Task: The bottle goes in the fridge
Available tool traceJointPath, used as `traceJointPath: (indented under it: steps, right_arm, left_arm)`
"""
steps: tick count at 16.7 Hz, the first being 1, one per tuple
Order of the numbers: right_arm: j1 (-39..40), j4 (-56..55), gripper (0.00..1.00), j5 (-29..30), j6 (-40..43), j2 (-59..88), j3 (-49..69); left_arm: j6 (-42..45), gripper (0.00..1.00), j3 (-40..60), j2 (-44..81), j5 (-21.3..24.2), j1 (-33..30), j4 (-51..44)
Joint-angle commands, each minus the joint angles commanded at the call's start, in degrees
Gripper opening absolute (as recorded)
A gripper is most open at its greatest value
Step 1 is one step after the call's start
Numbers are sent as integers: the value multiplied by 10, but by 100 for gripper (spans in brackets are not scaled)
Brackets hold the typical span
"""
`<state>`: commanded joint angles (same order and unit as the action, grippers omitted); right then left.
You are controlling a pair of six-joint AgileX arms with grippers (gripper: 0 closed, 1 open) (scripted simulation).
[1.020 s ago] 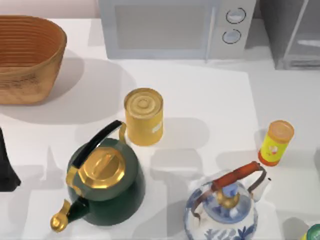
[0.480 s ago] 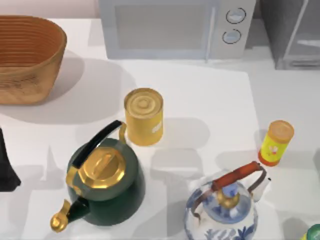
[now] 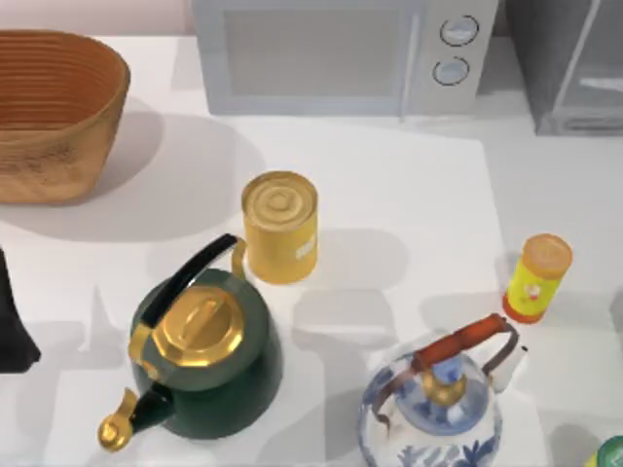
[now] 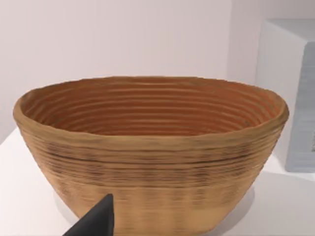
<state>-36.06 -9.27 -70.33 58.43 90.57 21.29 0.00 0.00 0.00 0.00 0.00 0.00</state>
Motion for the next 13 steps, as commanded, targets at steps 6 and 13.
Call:
traceJointPath:
  steps: [6,13]
  right_arm:
    - [52,-175,100,33,-116,15,-50]
    - [68,-240,100,41,-148,21,-81]
  left_arm:
    - [0,100,0,0,0,0,0]
    - [0,100,0,0,0,0,0]
